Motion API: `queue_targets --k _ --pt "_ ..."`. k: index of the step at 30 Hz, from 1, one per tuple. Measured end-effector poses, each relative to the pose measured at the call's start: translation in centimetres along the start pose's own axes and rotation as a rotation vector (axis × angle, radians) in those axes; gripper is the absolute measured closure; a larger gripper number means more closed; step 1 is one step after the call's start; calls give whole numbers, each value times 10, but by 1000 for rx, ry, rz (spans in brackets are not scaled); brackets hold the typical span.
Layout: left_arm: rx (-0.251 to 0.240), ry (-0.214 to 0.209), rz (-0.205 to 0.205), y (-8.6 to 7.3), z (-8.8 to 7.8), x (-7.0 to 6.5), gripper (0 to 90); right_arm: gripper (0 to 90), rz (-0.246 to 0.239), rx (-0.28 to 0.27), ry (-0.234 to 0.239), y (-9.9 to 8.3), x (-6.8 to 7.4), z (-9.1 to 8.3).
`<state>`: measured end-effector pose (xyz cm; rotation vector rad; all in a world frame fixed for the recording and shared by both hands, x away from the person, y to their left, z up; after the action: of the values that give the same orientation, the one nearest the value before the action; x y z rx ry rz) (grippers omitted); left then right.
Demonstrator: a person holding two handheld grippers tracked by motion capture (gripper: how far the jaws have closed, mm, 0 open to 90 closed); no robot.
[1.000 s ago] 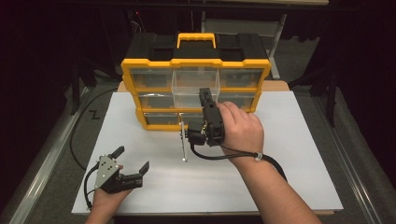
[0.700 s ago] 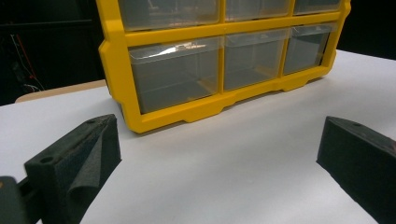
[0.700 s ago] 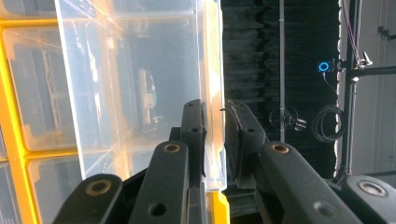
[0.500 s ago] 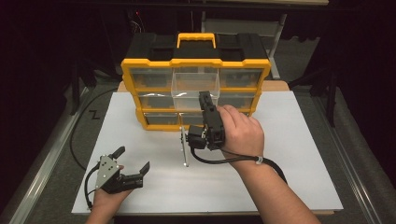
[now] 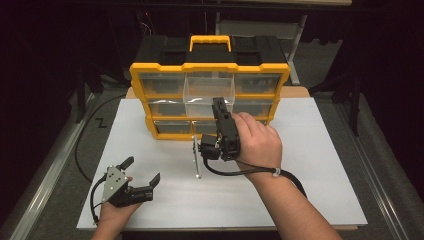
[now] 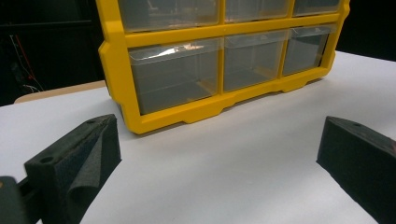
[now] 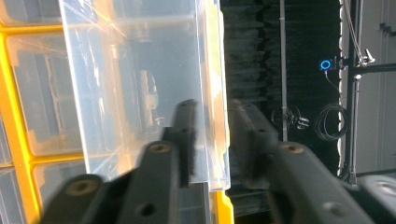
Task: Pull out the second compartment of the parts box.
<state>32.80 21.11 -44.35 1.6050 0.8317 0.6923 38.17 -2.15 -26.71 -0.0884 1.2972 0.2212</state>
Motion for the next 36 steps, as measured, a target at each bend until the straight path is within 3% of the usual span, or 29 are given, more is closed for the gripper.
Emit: queue_targets --k 6,15,25,27,30,31,36 --pt "7 3 -1 -1 0 1 4 628 19 -20 26 -2 3 -12" --pt "0 5 -22 -1 0 3 8 539 31 -24 116 -22 25 -34" --pt "1 19 -45 -2 -1 7 8 456 -20 -2 235 -56 84 -54" --pt "3 19 -43 -3 -1 7 8 451 10 28 260 -64 97 -58" --pt "5 18 -41 -3 -1 7 8 447 -33 18 270 -71 104 -59" --pt "5 18 -40 -3 -1 7 8 445 -17 36 286 -79 114 -63" --pt "9 22 -41 -3 -1 7 9 436 -28 70 320 -101 135 -71"
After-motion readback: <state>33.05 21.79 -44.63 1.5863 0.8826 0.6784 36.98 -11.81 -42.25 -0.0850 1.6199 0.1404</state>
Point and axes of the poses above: each handheld gripper's, and its own axes: z roughly forward along the jaws, y roughly out of its top, x roughly to its left, the point moved 6 cm from there along z, roughly forward along the jaws, and after that the axes turned 8 degrees about -y, right-handed, at the moved point
